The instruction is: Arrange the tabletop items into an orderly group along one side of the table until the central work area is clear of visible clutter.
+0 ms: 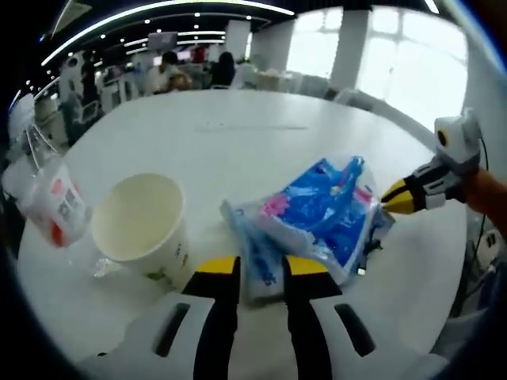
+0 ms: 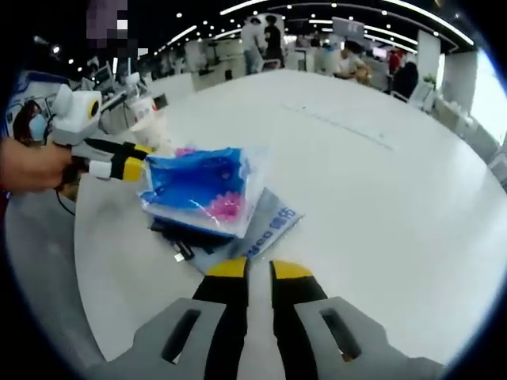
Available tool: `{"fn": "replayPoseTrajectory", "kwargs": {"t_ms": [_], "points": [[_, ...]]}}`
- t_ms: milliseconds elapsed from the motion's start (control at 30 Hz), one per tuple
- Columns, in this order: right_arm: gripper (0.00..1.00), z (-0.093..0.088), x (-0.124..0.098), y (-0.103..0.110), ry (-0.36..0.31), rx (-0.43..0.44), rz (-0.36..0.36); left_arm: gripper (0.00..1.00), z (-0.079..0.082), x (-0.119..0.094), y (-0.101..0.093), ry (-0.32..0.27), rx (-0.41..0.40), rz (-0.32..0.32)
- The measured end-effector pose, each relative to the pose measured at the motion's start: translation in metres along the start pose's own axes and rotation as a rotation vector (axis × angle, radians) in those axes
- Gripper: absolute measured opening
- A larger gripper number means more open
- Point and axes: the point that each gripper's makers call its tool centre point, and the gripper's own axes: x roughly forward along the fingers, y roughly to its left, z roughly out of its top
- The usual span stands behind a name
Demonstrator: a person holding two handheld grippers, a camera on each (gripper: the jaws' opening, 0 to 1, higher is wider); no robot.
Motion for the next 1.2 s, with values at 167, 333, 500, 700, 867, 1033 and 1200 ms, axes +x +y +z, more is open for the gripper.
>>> {"fn": "replayPoseTrajectory", "kwargs": {"t_ms": [167, 333, 500, 700, 867, 1033, 1200], "points": [[0.11, 0.002, -0.005, 0.001, -0.016, 0.012, -0.008, 0.21, -0.001, -0.009, 0.0, -0.007, -0.011, -0.009], [0.13, 0.01, -0.011, 0.005, -0.042, 0.004, -0.013, 0.21, 0.001, -0.015, -0.003, -0.018, -0.02, -0.019], [0.14, 0.018, -0.016, 0.007, -0.06, -0.01, -0.02, 0.22, 0.004, -0.018, -0.013, -0.032, -0.031, -0.039], [0.16, 0.03, -0.022, 0.01, -0.091, -0.03, -0.026, 0.23, 0.01, -0.02, -0.024, -0.05, -0.039, -0.064], [0.17, 0.038, -0.022, 0.012, -0.104, -0.044, -0.025, 0.23, 0.01, -0.017, -0.03, -0.05, -0.051, -0.079], [0.18, 0.046, -0.019, 0.013, -0.108, -0.057, -0.018, 0.23, 0.012, -0.011, -0.033, -0.046, -0.064, -0.083], [0.19, 0.054, -0.014, 0.011, -0.114, -0.064, -0.011, 0.23, 0.015, -0.004, -0.037, -0.046, -0.066, -0.088]]}}
